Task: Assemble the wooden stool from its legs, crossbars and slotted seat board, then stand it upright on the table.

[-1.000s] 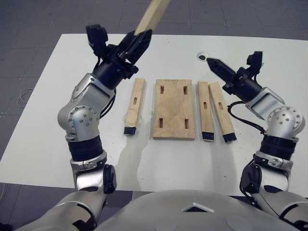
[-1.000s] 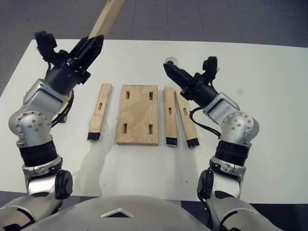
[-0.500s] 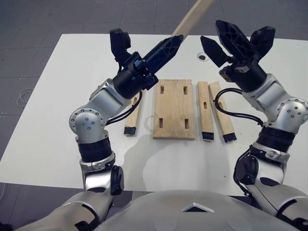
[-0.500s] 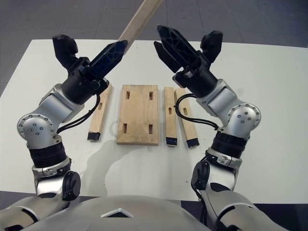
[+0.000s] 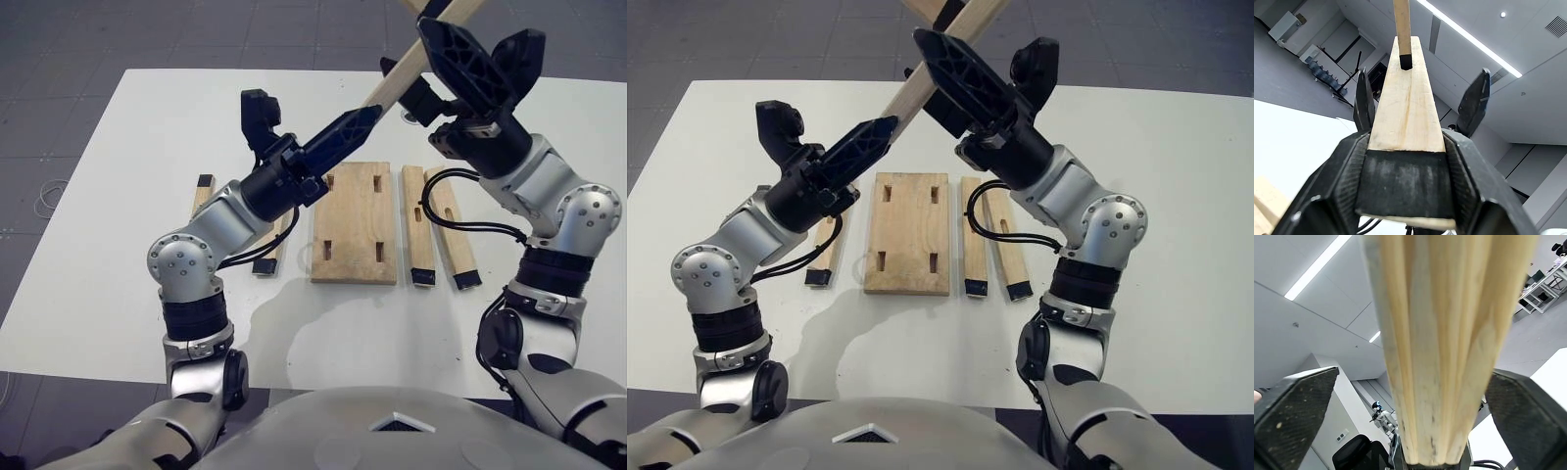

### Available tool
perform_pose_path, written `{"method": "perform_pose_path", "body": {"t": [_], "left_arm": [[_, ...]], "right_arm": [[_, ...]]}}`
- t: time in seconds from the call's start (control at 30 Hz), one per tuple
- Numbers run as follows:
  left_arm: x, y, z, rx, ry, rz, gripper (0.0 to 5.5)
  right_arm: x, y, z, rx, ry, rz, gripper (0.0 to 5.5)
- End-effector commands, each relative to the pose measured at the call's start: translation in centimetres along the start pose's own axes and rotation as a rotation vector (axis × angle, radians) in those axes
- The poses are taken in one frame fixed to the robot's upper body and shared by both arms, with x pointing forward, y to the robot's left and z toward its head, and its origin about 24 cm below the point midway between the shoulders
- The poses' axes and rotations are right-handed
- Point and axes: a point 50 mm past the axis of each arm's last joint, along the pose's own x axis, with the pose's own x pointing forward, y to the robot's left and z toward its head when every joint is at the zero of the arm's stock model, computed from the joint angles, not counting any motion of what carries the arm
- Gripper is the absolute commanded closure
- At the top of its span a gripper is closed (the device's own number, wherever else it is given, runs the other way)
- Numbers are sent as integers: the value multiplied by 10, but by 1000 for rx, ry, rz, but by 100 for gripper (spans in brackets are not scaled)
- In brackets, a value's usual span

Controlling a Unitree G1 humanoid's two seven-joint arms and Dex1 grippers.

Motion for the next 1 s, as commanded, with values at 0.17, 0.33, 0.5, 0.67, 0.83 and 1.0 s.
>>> {"method": "perform_pose_path", "body": {"t": [0.17,0.33,0.5,0.67,0.83,1.0], "left_arm": [[-2,-3,3,18,5,4,346],[-1,-4,2,17,6,-2,346],[0,-6,2,1,0,-22,346],[0,-4,0,-75,-30,-32,346],[-4,-2,-6,-125,-29,-12,346],[-4,-1,-9,-112,-6,-4,346]], "right_arm": [[2,1,8,-13,0,-17,180],[0,-3,5,-15,21,-44,276],[1,-2,3,-31,40,-41,347],[1,2,4,-40,38,-19,347],[5,9,8,-40,15,19,347],[10,13,9,-38,11,31,347]]}}
